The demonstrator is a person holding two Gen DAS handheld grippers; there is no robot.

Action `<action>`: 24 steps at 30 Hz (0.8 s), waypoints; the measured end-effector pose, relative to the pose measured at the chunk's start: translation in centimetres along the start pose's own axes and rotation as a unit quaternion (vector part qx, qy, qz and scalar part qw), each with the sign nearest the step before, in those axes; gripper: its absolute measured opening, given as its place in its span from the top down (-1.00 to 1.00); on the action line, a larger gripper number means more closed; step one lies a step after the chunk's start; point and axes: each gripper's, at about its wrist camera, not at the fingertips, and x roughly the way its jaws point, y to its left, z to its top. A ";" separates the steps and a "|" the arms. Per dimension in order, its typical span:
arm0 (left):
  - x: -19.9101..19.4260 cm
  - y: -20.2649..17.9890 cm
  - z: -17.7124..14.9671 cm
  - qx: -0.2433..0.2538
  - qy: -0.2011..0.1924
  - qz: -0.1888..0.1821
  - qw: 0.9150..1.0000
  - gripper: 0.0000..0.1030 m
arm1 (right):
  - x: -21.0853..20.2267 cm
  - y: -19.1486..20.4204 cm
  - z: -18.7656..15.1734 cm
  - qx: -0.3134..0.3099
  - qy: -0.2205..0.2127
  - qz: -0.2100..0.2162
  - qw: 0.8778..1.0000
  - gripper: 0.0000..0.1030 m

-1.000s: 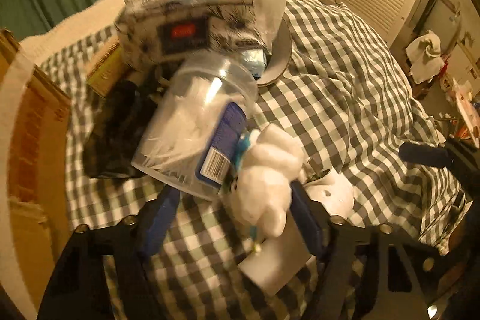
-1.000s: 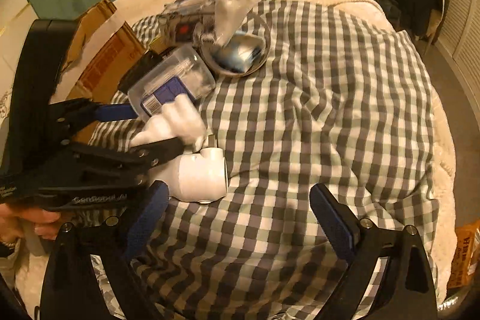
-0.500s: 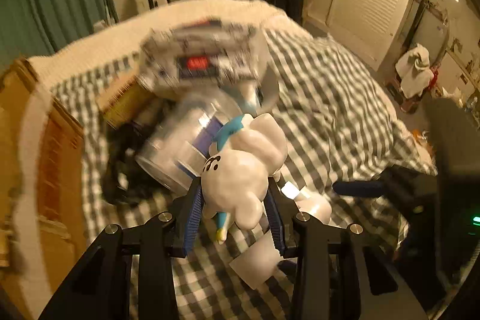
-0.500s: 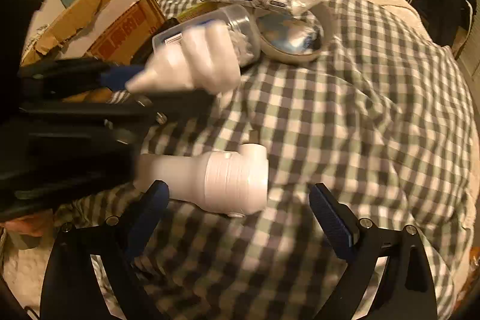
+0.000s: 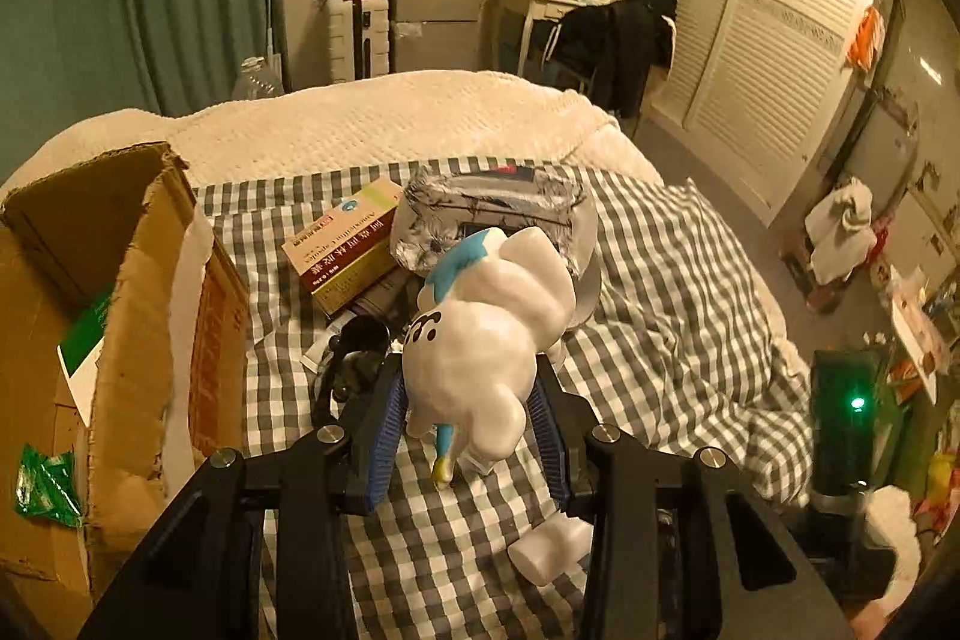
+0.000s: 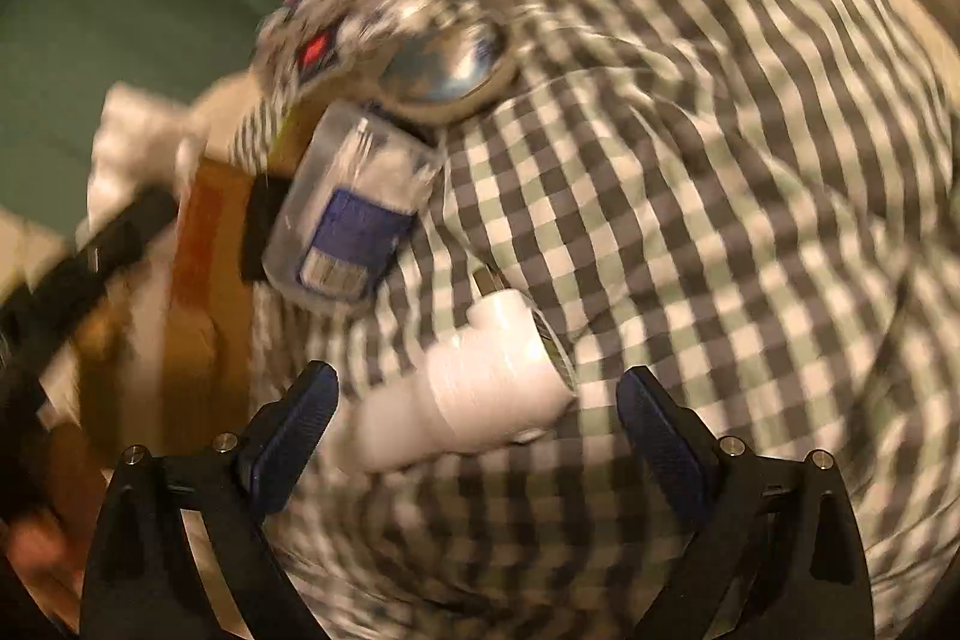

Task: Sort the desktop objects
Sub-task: 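Grasp the white cup with the right tool while the left grasps the white figurine, then carry the figurine and white cup over the cardboard box and release both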

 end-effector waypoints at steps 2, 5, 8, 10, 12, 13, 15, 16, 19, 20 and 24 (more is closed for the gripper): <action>-0.1 0.1 0.2 -0.005 -0.002 0.000 1.000 0.22 | 0.7 0.0 -0.5 0.018 -0.009 -0.022 1.000 -0.85; -0.5 0.4 0.5 -0.008 -0.007 0.002 1.000 0.22 | 2.1 1.3 -1.0 0.006 -0.017 -0.071 0.997 -0.84; -0.9 0.5 0.5 -0.012 -0.008 0.002 1.000 0.22 | 2.9 1.9 -1.3 -0.007 -0.025 -0.112 0.993 -0.46; -1.2 0.5 0.6 -0.015 -0.009 0.004 1.000 0.22 | 2.8 1.7 -1.6 -0.009 -0.032 -0.119 0.992 -0.27; -1.4 0.5 0.5 -0.017 -0.009 0.003 1.000 0.22 | 2.3 1.4 -1.8 -0.004 -0.036 -0.111 0.993 -0.16; -1.7 0.5 0.5 -0.017 -0.009 0.003 1.000 0.22 | 2.0 1.3 -1.9 -0.003 -0.039 -0.105 0.994 -0.13; -2.4 0.4 0.4 -0.014 -0.012 0.005 1.000 0.22 | 1.6 1.5 -2.1 -0.013 -0.041 -0.104 0.994 -0.12; -2.9 0.3 0.4 -0.011 -0.015 0.006 1.000 0.22 | 1.3 1.6 -2.3 -0.015 -0.045 -0.105 0.993 -0.11; -4.1 0.2 0.3 -0.010 -0.021 0.011 1.000 0.22 | 0.2 1.8 -2.8 -0.023 -0.056 -0.114 0.992 -0.11; -4.5 0.3 0.2 -0.009 -0.022 0.011 1.000 0.22 | -0.4 1.9 -3.0 -0.027 -0.064 -0.118 0.991 -0.11; -6.4 0.2 -0.2 -0.010 -0.029 0.017 0.999 0.22 | -2.7 1.2 -2.9 -0.026 -0.092 -0.129 0.987 -0.10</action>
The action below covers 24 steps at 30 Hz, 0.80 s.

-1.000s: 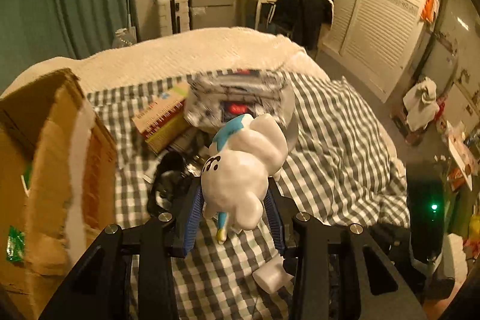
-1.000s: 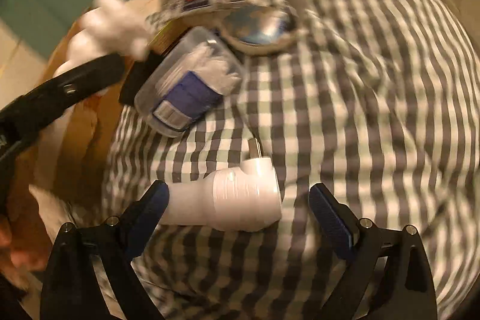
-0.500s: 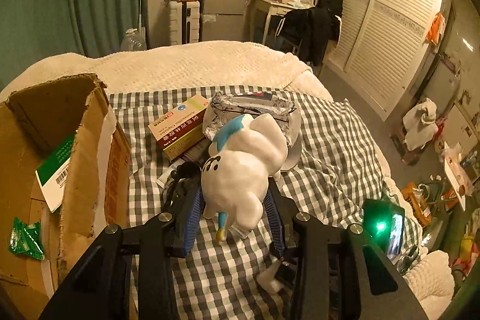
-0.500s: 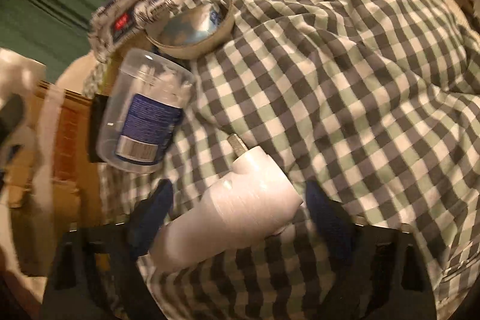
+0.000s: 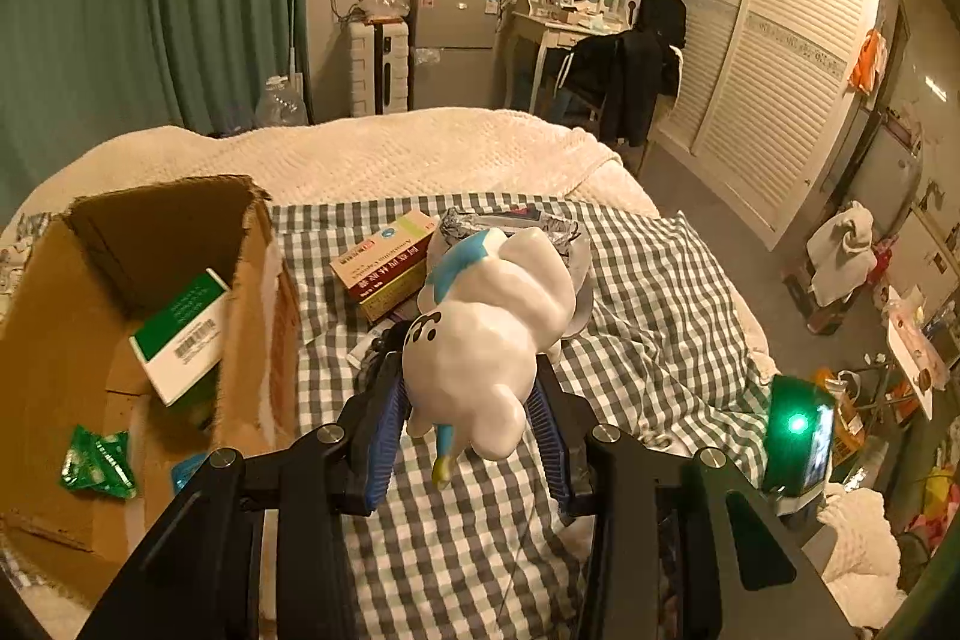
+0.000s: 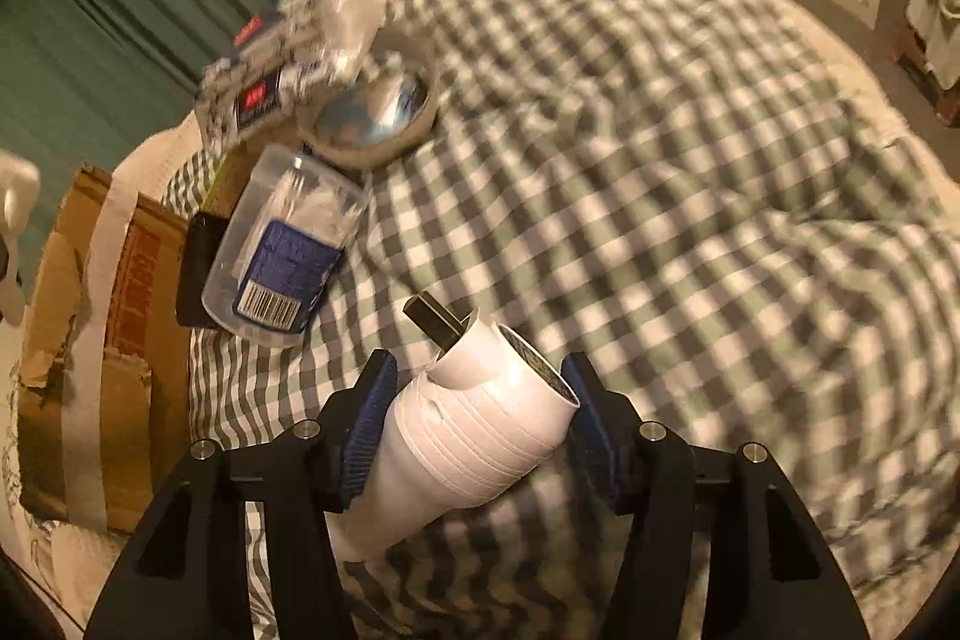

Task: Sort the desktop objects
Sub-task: 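Carry the figurine and white cup over the cardboard box and release both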

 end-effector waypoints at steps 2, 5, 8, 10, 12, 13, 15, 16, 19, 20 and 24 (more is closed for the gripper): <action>-1.2 0.0 -0.1 0.000 -0.007 0.003 1.000 0.22 | -1.4 -0.5 0.3 0.003 -0.019 -0.007 1.000 -0.10; -2.6 0.2 -0.1 0.000 -0.017 0.006 1.000 0.22 | -4.1 -1.4 1.1 -0.002 -0.050 -0.013 0.999 -0.10; -4.1 0.3 0.0 -0.003 -0.029 0.008 1.000 0.21 | -6.4 -1.2 1.8 -0.021 -0.090 -0.017 0.996 -0.10; -4.9 0.4 -0.1 -0.006 -0.034 0.009 0.999 0.21 | -8.4 -1.0 1.4 -0.038 -0.123 -0.018 0.992 -0.10; -5.8 0.4 -0.2 -0.007 -0.041 0.010 0.999 0.21 | -10.3 -0.8 0.8 -0.046 -0.142 -0.012 0.989 -0.10; -6.2 0.5 -0.3 -0.009 -0.044 0.009 0.999 0.21 | -11.1 -0.4 0.8 -0.051 -0.150 -0.012 0.987 -0.10; -7.2 0.6 -0.5 -0.014 -0.051 0.008 0.999 0.21 | -12.5 0.6 0.8 -0.062 -0.169 -0.012 0.984 -0.10; -7.5 0.6 -0.6 -0.015 -0.054 0.007 0.998 0.22 | -13.2 0.8 0.7 -0.066 -0.177 -0.012 0.982 -0.10; -8.8 0.5 -0.8 -0.010 -0.064 0.004 0.998 0.21 | -15.6 1.7 0.5 -0.077 -0.203 -0.014 0.976 -0.10; -9.4 0.5 -0.8 -0.007 -0.069 0.003 0.998 0.21 | -16.4 2.0 0.5 -0.081 -0.210 -0.015 0.974 -0.10; -11.3 0.8 -0.7 -0.003 -0.087 0.005 0.996 0.22 | -19.3 3.2 0.3 -0.087 -0.230 -0.006 0.969 -0.10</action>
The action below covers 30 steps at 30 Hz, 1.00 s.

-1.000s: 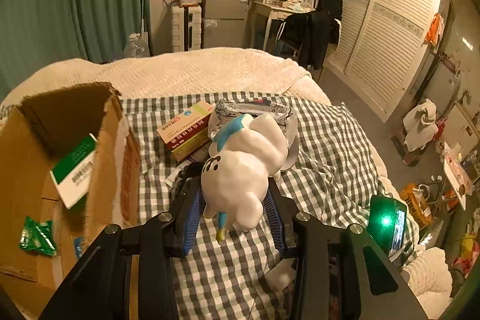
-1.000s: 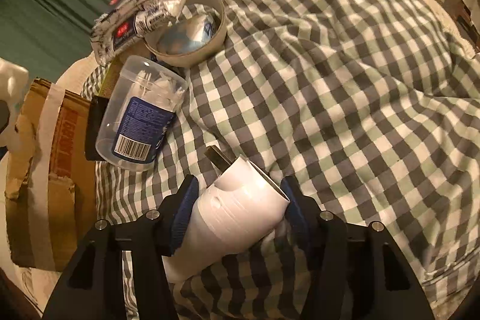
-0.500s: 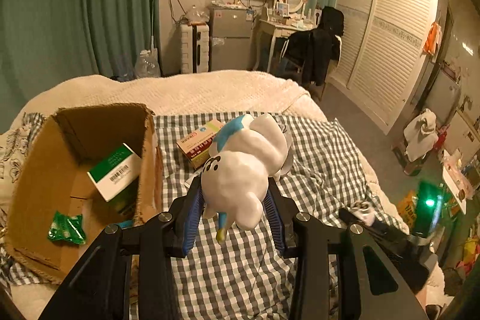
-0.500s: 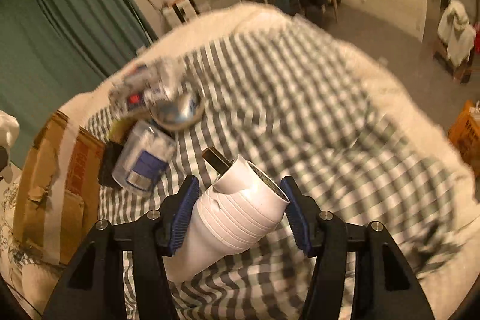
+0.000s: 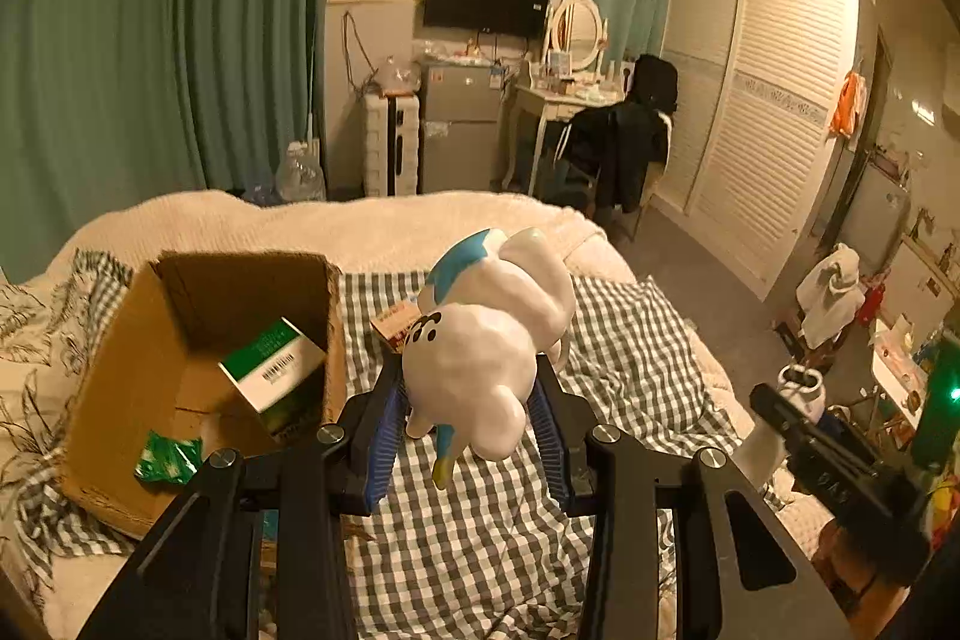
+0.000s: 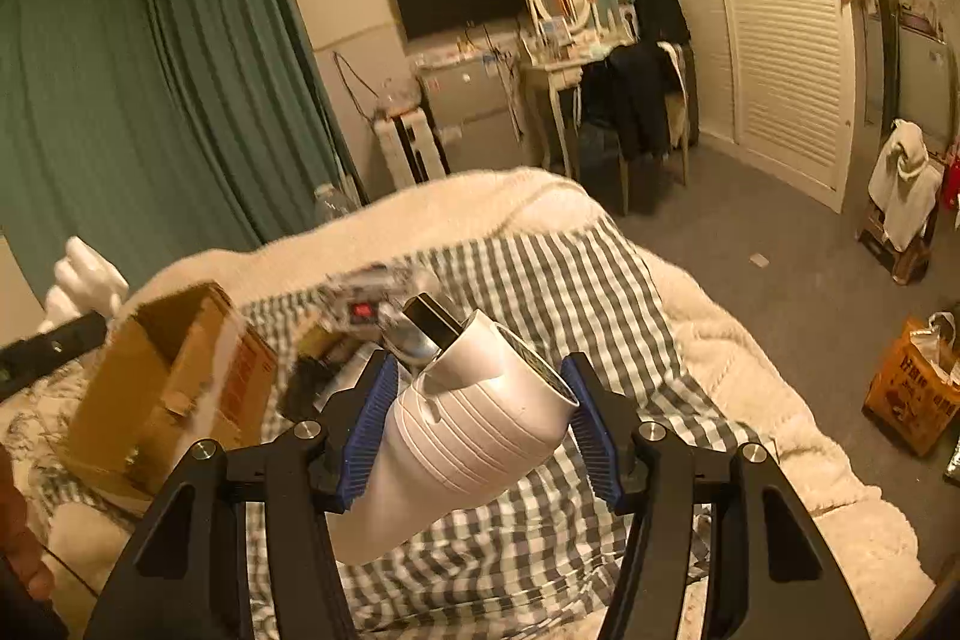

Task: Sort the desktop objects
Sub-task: 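Carry the figurine and white cup over the cardboard box and release both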

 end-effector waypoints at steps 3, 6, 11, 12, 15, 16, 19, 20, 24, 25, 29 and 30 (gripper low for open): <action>-1.3 0.6 0.2 0.009 -0.010 0.009 1.000 0.21 | -1.4 1.1 0.9 -0.005 -0.011 0.006 1.000 -0.10; -2.7 1.5 0.4 0.013 -0.023 0.018 0.999 0.21 | -2.5 2.6 1.7 -0.009 -0.020 0.017 1.000 -0.10; -4.6 4.2 0.6 0.000 -0.039 0.026 0.999 0.21 | -4.4 6.2 3.2 -0.025 -0.039 0.043 0.998 -0.10; -4.8 4.8 0.6 -0.002 -0.041 0.027 0.999 0.21 | -4.6 6.9 3.4 -0.026 -0.040 0.049 0.998 -0.10; -5.5 6.4 0.6 -0.007 -0.043 0.033 0.999 0.21 | -5.0 9.1 3.8 -0.031 -0.047 0.066 0.996 -0.10; -5.6 6.8 0.6 -0.006 -0.044 0.036 0.998 0.21 | -5.0 9.9 3.9 -0.032 -0.049 0.071 0.996 -0.10; -6.3 8.4 0.7 -0.001 -0.052 0.049 0.997 0.21 | -4.9 11.9 4.0 -0.035 -0.051 0.087 0.994 -0.10; -6.5 8.7 0.6 -0.002 -0.053 0.051 0.997 0.21 | -4.7 12.7 4.0 -0.038 -0.051 0.093 0.994 -0.10; -7.0 11.1 0.6 -0.014 -0.058 0.060 0.996 0.21 | -4.2 15.7 3.8 -0.058 -0.048 0.111 0.991 -0.10; -7.1 11.8 0.6 -0.017 -0.058 0.063 0.996 0.21 | -4.1 16.4 3.8 -0.063 -0.047 0.116 0.990 -0.10; -7.0 13.8 0.4 -0.025 -0.057 0.069 0.996 0.21 | -3.5 19.0 3.8 -0.080 -0.048 0.135 0.986 -0.10; -7.0 14.3 0.3 -0.028 -0.056 0.070 0.996 0.21 | -3.3 19.7 3.8 -0.084 -0.048 0.139 0.986 -0.10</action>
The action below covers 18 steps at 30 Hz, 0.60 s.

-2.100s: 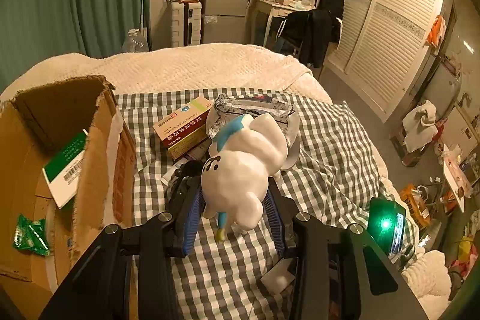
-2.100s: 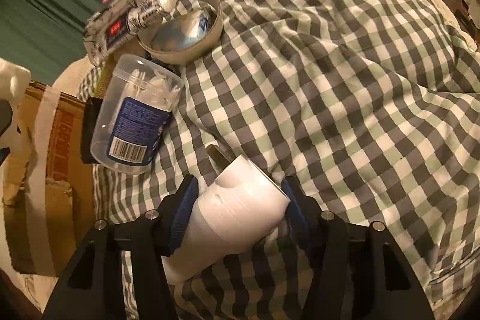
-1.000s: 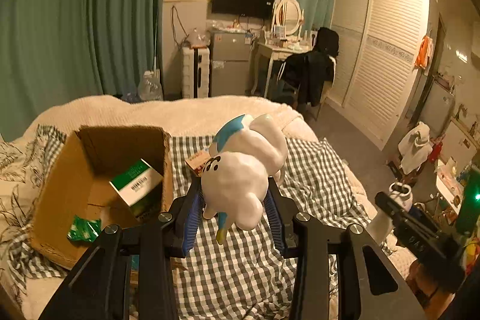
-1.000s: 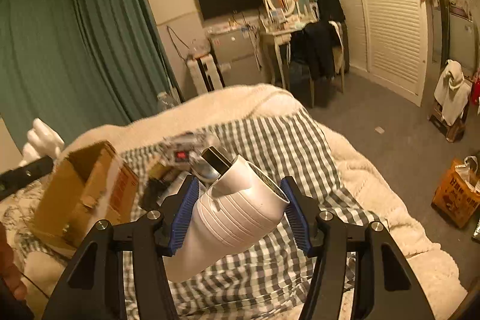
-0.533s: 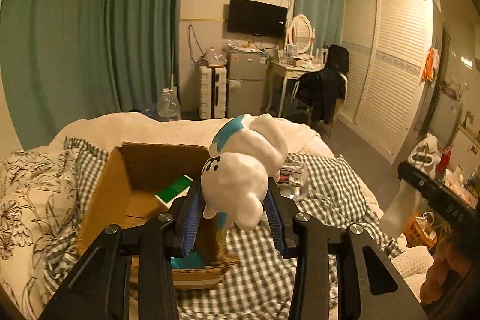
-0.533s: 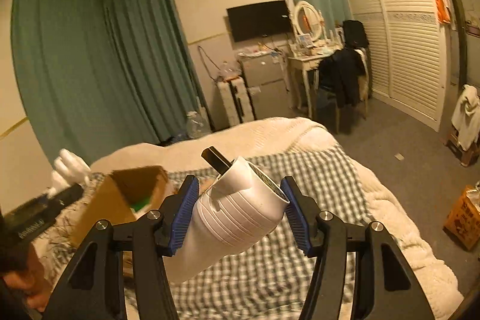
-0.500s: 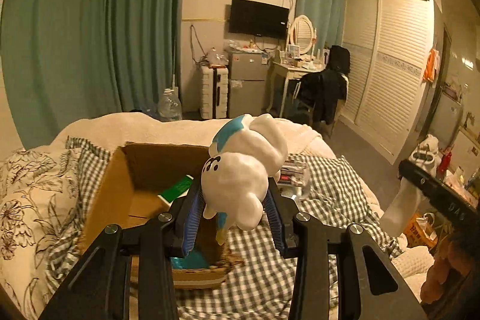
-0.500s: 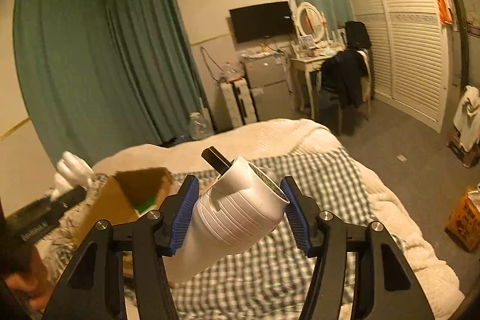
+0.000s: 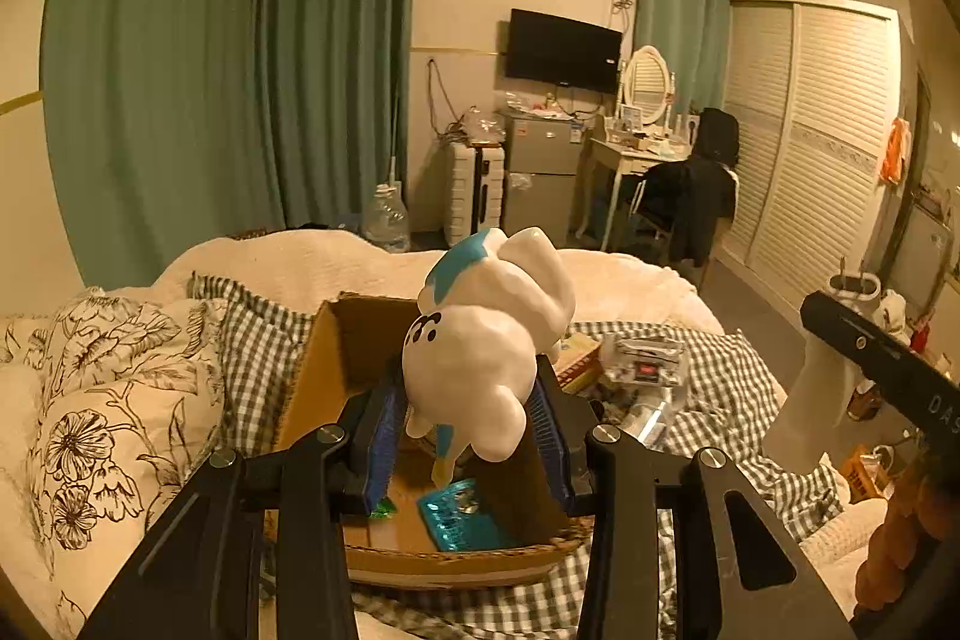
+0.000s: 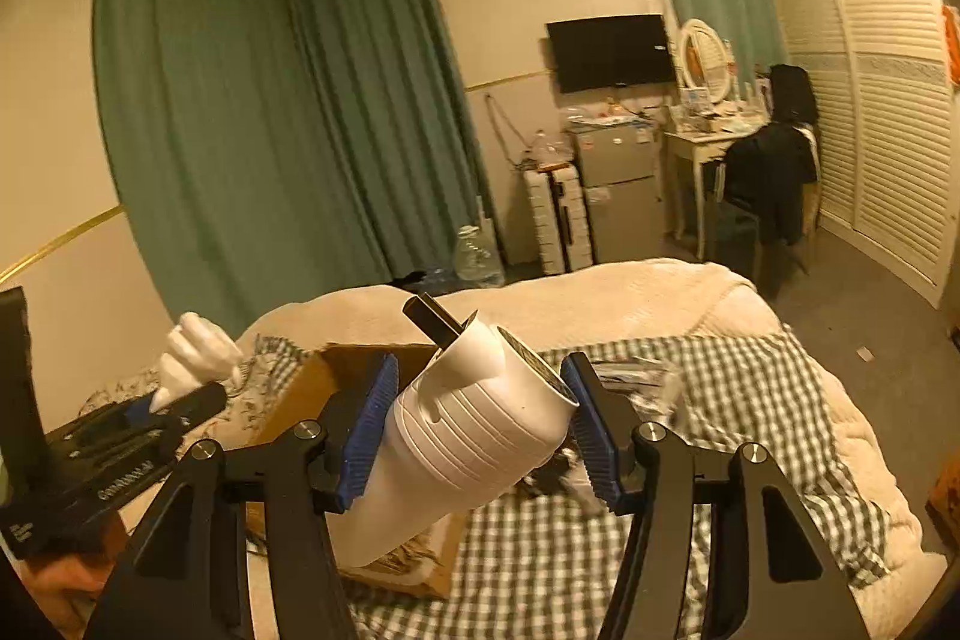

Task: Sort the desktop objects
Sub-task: 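Carry the figurine and white cup over the cardboard box and release both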

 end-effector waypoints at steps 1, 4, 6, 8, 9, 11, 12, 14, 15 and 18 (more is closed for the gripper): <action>0.2 0.5 -0.1 -0.003 0.002 0.001 1.000 0.21 | 0.4 0.7 0.1 -0.005 0.001 0.004 1.000 -0.10; 0.9 1.8 -0.3 -0.009 0.008 0.003 1.000 0.21 | 1.7 2.1 -0.1 -0.018 0.005 0.016 1.000 -0.10; 1.5 2.4 -0.4 -0.011 0.013 0.005 1.000 0.21 | 2.5 2.9 -0.3 -0.026 0.008 0.021 0.999 -0.10; 2.0 3.0 -0.6 -0.014 0.018 0.008 1.000 0.21 | 3.5 3.7 -0.6 -0.032 0.014 0.026 0.999 -0.10; 2.3 3.2 -0.8 -0.015 0.022 0.009 1.000 0.21 | 3.8 4.0 -0.7 -0.034 0.016 0.030 0.999 -0.10; 2.8 3.3 -1.1 -0.013 0.028 0.014 0.999 0.21 | 4.8 4.6 -1.1 -0.039 0.019 0.035 0.998 -0.10; 3.1 3.5 -1.2 -0.012 0.030 0.017 0.999 0.21 | 5.4 4.9 -1.3 -0.043 0.022 0.037 0.998 -0.10; 3.8 4.0 -1.3 -0.016 0.035 0.020 0.999 0.21 | 6.5 5.4 -1.7 -0.048 0.031 0.042 0.997 -0.10; 4.2 4.4 -1.4 -0.019 0.039 0.020 0.999 0.21 | 7.3 5.7 -2.0 -0.050 0.037 0.045 0.997 -0.10; 5.3 5.2 -1.7 -0.024 0.050 0.026 0.998 0.21 | 9.0 6.7 -2.9 -0.060 0.053 0.055 0.995 -0.10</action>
